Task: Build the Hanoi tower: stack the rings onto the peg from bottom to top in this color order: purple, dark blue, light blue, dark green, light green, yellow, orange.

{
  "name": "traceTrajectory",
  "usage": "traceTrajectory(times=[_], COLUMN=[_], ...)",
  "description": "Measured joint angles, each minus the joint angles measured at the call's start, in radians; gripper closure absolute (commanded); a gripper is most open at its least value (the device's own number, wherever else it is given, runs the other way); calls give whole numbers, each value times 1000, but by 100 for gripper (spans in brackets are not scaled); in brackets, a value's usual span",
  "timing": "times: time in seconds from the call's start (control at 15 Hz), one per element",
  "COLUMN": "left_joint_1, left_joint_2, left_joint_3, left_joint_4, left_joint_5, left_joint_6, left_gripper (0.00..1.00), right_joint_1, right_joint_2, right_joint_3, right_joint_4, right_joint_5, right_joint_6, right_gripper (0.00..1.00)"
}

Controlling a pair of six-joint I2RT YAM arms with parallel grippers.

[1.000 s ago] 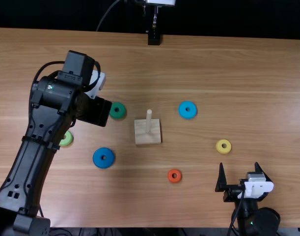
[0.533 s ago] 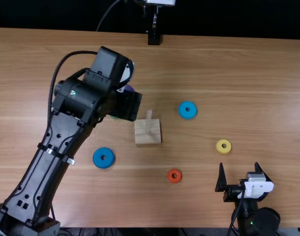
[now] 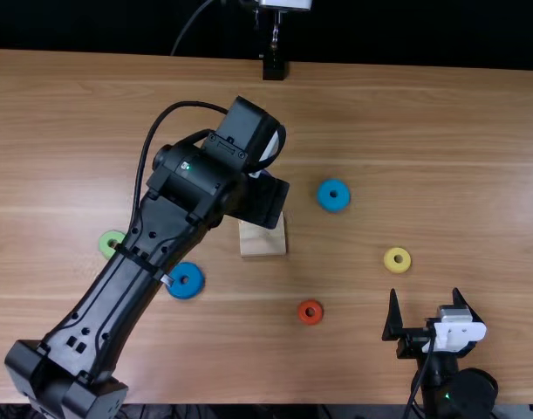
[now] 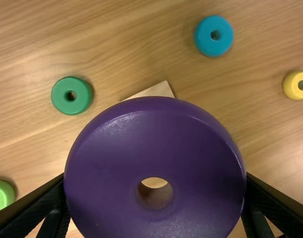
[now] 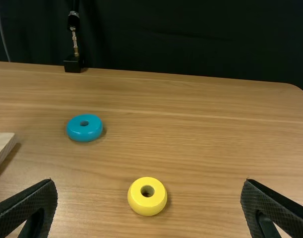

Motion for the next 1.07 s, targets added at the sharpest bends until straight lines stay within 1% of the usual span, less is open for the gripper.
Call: traceTrajectory(times=[0.33,0.73,1.07], left_joint_1=[-6,-8,-38], left_joint_2=[49,76,109], left_joint_3=[2,4,30], left_joint_4=[14,20,23], left_joint_5=[0,0,0], left_joint_6=[-24,-26,-28], left_gripper=[100,100,100], right_joint_1=[0,0,0], right_joint_2=[0,0,0], right_joint_3=[0,0,0], right_joint_4=[0,0,0], right_joint_5=[0,0,0], right_joint_6=[0,0,0], right_gripper=[0,0,0])
